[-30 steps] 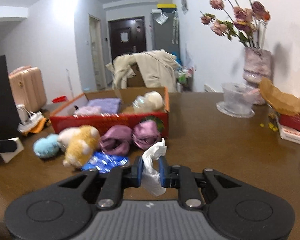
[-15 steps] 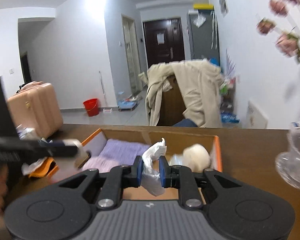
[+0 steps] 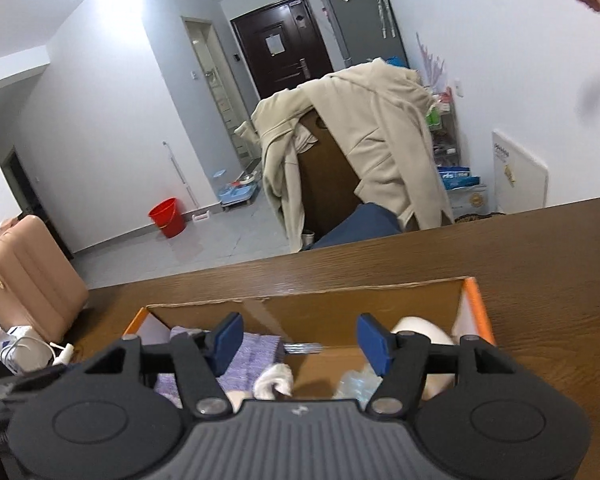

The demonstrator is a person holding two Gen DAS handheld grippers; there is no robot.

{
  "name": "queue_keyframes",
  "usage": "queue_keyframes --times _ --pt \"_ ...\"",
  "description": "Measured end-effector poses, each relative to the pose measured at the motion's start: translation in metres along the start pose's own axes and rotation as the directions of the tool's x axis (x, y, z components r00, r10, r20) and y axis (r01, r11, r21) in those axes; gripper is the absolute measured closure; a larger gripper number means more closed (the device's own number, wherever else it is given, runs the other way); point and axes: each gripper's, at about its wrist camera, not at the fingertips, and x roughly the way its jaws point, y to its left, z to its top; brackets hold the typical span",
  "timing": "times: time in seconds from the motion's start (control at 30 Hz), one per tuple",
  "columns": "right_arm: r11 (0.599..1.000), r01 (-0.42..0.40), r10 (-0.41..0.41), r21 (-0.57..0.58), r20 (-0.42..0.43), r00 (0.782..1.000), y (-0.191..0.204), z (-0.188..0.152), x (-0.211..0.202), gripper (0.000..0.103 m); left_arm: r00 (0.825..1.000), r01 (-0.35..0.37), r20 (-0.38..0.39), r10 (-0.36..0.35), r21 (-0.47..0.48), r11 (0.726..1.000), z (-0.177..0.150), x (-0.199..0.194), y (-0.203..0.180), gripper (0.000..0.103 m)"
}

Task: Organize soft objects
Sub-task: 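Withdraw both grippers from the box back over the table, then close both grippers together on the white-and-yellow alpaca plush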

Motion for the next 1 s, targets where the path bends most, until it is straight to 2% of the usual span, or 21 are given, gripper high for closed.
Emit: queue_keyframes --times 0.2,0.27,0.33,0.47,0.53,0.6,0.7,0.8,0.9,1.0 --pt "0.995 -0.002 0.006 -0.1 0.044 0.999 0.013 0.0 -0.061 0.036 0.999 -0.02 0.05 0.019 0.036 0.999 0.004 -0.055 -0.004 0.026" --pt "0.987 0.016 -0.006 -0.163 0.062 0.998 0.023 -0.005 -0.087 0.035 0.997 -0.025 0.074 0.019 0.076 0.997 0.001 -0.078 -0.01 0.023" --pt "0.975 0.043 -0.022 -0.219 0.096 0.995 0.032 -0.016 -0.116 0.03 0.994 -0.036 0.109 0.021 0.137 0.99 -0.011 -0.109 -0.017 0.02" --pt "0.944 0.138 -0.075 -0.3 0.212 0.974 0.049 -0.075 -0.182 0.022 0.985 -0.063 0.167 0.031 0.192 0.979 -0.055 -0.169 -0.024 0.016" --pt "0.942 0.133 -0.062 -0.308 0.232 0.971 0.054 -0.108 -0.209 0.018 0.985 -0.046 0.174 0.009 0.211 0.976 -0.085 -0.198 -0.028 0.01" --pt "0.947 0.119 -0.046 -0.299 0.242 0.969 0.057 -0.146 -0.231 0.016 0.986 -0.032 0.169 -0.006 0.221 0.975 -0.115 -0.22 -0.033 0.009" --pt "0.956 0.164 -0.107 -0.242 0.234 0.966 0.063 -0.199 -0.259 0.016 0.986 -0.01 0.164 -0.027 0.221 0.975 -0.16 -0.249 -0.039 0.005" --pt "0.981 0.132 -0.1 -0.142 0.213 0.972 0.061 -0.241 -0.282 0.013 0.988 -0.006 0.156 -0.023 0.184 0.983 -0.2 -0.272 -0.037 0.002" --pt "0.973 0.137 -0.11 -0.184 0.146 0.983 0.069 -0.272 -0.292 0.013 0.995 -0.017 0.098 0.0 0.174 0.985 -0.223 -0.28 -0.034 0.002" --pt "0.977 0.122 -0.101 -0.178 0.12 0.988 0.073 -0.289 -0.301 0.013 0.994 -0.04 0.104 0.023 0.168 0.985 -0.231 -0.292 -0.032 0.002"
